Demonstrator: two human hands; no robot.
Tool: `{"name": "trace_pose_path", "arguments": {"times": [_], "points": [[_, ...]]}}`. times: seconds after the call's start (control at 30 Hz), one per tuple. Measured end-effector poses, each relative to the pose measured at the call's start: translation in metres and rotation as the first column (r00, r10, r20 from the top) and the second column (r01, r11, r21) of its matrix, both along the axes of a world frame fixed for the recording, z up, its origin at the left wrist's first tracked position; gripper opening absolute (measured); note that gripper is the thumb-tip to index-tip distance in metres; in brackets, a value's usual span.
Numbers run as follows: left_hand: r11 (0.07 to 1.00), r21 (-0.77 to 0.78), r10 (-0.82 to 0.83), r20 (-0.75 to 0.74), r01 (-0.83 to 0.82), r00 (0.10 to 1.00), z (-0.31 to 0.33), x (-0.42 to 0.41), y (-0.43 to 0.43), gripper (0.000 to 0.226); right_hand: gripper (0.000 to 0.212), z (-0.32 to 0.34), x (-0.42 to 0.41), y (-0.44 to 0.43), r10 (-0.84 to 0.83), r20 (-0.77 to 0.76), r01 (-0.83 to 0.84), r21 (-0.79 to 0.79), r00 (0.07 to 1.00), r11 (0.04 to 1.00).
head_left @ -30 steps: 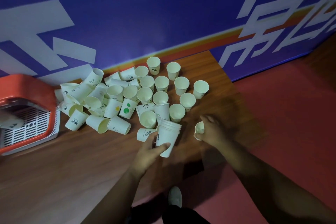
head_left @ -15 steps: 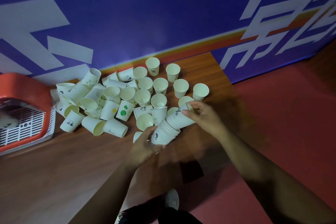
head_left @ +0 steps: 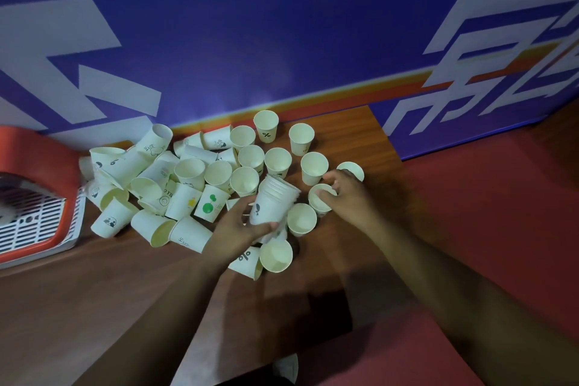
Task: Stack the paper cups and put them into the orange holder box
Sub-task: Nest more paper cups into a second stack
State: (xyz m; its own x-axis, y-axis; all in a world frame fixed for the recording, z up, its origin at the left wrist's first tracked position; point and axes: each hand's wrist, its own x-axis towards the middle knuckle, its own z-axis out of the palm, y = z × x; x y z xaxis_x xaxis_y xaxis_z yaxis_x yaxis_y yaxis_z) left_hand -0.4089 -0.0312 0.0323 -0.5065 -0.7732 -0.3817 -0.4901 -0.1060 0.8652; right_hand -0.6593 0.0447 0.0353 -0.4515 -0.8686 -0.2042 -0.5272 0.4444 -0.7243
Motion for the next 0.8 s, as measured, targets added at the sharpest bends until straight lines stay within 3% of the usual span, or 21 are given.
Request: {"name": "trace_pose_path", "arguments": {"times": [0.07, 0.17, 0.3, 0.37, 0.43, 0.53, 0.6, 0.63, 0.7, 0.73, 0.8], "points": [[0.999, 0.002, 0.036, 0.025, -0.036, 0.999, -0.004, 0.000, -0.006, 0.066, 0.039, -0.020, -0.015, 0.000, 0.181, -0.196, -0.158, 0.124, 0.964, 0.980], [0.997, 0.059, 0.055, 0.054, -0.059, 0.997, -0.009, -0.001, -0.005, 0.061, 0.041, -0.049, -0.019, 0.004, 0.355, -0.418, -0.276, 0.238, 0.836, 0.931], [0.989, 0.135, 0.053, 0.058, -0.061, 0.997, -0.011, -0.006, 0.004, 0.056, 0.029, -0.074, -0.015, 0.007, 0.452, -0.571, -0.318, 0.324, 0.685, 0.891], [0.987, 0.147, 0.055, 0.051, -0.062, 0.997, -0.010, -0.009, 0.008, 0.059, 0.025, -0.078, -0.016, 0.007, 0.421, -0.610, -0.308, 0.286, 0.672, 0.907], [0.987, 0.150, 0.051, 0.063, -0.060, 0.997, -0.011, -0.008, 0.009, 0.059, 0.022, -0.071, -0.015, 0.006, 0.319, -0.590, -0.261, 0.184, 0.742, 0.948], [0.990, 0.138, 0.019, 0.094, -0.032, 0.995, -0.012, -0.005, 0.007, 0.068, 0.009, -0.042, -0.015, 0.006, 0.082, -0.512, -0.150, -0.092, 0.855, 0.984], [0.993, 0.122, -0.004, 0.108, -0.009, 0.994, -0.010, -0.006, 0.001, 0.077, 0.015, -0.018, -0.015, 0.007, -0.092, -0.340, -0.005, -0.275, 0.936, 0.961], [0.994, 0.112, -0.017, 0.106, 0.005, 0.994, -0.006, -0.009, -0.001, 0.076, 0.019, -0.004, -0.015, 0.007, -0.164, -0.164, 0.108, -0.308, 0.973, 0.945], [0.997, 0.061, -0.059, 0.099, 0.053, 0.993, 0.003, -0.015, -0.003, 0.066, 0.024, 0.021, -0.016, 0.006, -0.213, 0.206, 0.263, -0.261, 0.955, 0.929], [0.996, 0.028, -0.084, 0.100, 0.082, 0.991, 0.007, -0.018, -0.003, 0.063, 0.025, 0.031, -0.018, 0.007, -0.187, 0.315, 0.271, -0.248, 0.931, 0.930], [0.992, -0.023, -0.121, 0.094, 0.123, 0.988, 0.012, -0.023, -0.005, 0.065, 0.021, 0.042, -0.020, 0.010, -0.073, 0.390, 0.173, -0.229, 0.918, 0.958]]}}
